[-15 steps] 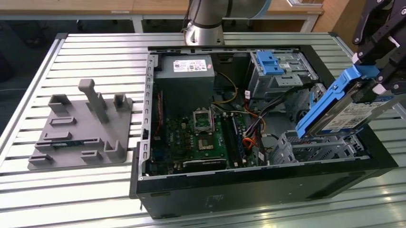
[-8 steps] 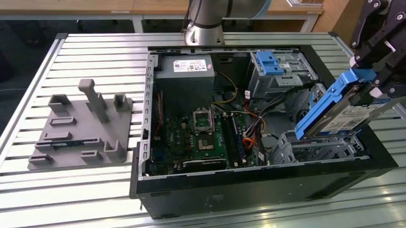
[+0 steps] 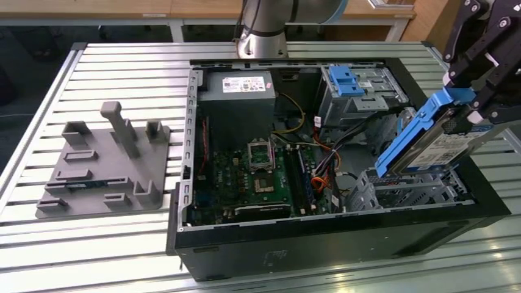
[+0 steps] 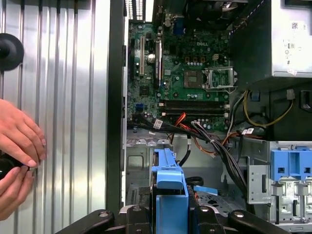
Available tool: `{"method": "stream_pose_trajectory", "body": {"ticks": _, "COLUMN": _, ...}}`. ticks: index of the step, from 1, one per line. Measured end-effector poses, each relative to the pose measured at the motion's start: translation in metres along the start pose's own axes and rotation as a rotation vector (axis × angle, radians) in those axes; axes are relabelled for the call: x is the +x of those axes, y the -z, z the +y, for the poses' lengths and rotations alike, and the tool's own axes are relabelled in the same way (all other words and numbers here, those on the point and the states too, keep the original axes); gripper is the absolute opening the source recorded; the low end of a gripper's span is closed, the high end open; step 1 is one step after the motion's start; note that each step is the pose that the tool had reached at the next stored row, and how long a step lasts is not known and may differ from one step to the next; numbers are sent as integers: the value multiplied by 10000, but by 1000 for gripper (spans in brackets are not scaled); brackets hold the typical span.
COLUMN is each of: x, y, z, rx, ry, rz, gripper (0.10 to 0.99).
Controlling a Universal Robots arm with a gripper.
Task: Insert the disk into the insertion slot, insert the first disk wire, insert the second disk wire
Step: 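Insert the disk into the insertion slot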
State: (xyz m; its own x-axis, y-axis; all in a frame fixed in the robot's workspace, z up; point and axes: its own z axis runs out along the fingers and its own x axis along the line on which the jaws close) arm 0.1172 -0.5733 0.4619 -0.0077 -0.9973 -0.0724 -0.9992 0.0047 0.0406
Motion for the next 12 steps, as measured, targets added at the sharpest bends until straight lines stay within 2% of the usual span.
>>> {"method": "stream_pose_trajectory", "body": {"ticks": 12, "x": -11, "y": -74, "z": -3, "rx": -5, "ry": 69, "rz": 6, "gripper": 365}}
